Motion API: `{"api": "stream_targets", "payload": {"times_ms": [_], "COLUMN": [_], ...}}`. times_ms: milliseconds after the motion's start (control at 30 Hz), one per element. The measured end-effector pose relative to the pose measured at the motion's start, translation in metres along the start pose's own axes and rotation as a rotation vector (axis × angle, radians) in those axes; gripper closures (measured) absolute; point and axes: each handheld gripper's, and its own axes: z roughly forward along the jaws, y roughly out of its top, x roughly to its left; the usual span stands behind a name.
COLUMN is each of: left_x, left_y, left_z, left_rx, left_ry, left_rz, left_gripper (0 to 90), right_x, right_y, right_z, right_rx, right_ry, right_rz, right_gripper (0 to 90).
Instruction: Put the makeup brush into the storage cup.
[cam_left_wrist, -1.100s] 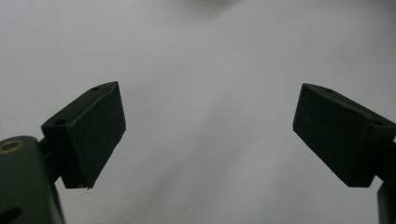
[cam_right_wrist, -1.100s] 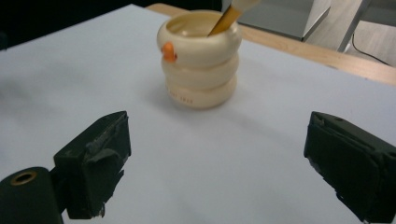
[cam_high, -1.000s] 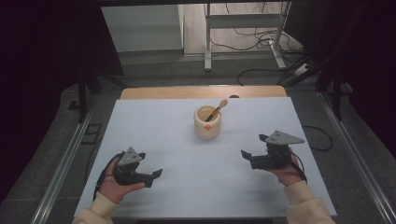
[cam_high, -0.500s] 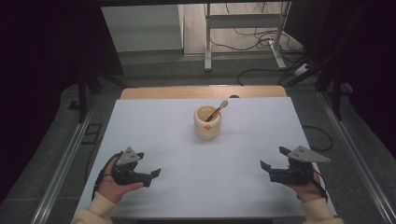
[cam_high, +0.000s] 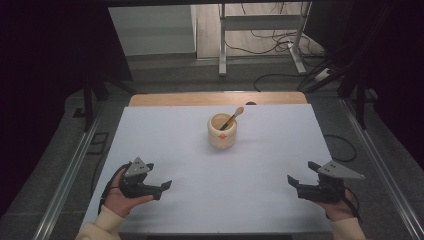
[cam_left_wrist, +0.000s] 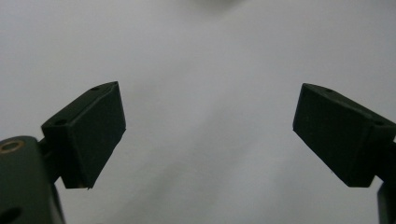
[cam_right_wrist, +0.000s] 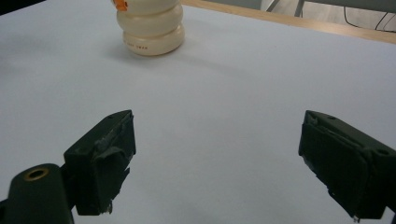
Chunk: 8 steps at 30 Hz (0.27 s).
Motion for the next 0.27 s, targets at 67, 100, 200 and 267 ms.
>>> {"api": "stream_targets", "payload": {"times_ms": [67, 100, 200, 267], "left_x": [0.0003, 0.0005, 0.0008, 0.0005], "left_y": [-0.0002, -0.0003, -0.0002, 0.0001], "left_z": [0.0003, 0.0004, 0.0002, 0.0002], "left_rx": [0.002, 0.003, 0.003, 0.001], "left_ry": [0.000, 0.000, 0.001, 0.004], "left_rz": [0.001, 0.001, 0.002, 0.003], "left_gripper": [10.5, 10.5, 10.5, 10.5], "right_x": [0.0009, 0.0015, 0.0020, 0.0020], "right_y": [0.0005, 0.0011, 0.0024, 0.0021], "right_z": [0.0006, 0.0006, 0.0006, 0.0013], "right_rx": [-0.001, -0.003, -0.012, -0.011], "right_ry": [0.004, 0.006, 0.011, 0.011], "right_rz": [0.002, 0.004, 0.004, 0.001], "right_gripper": [11.3, 11.3, 10.8, 10.4]}}
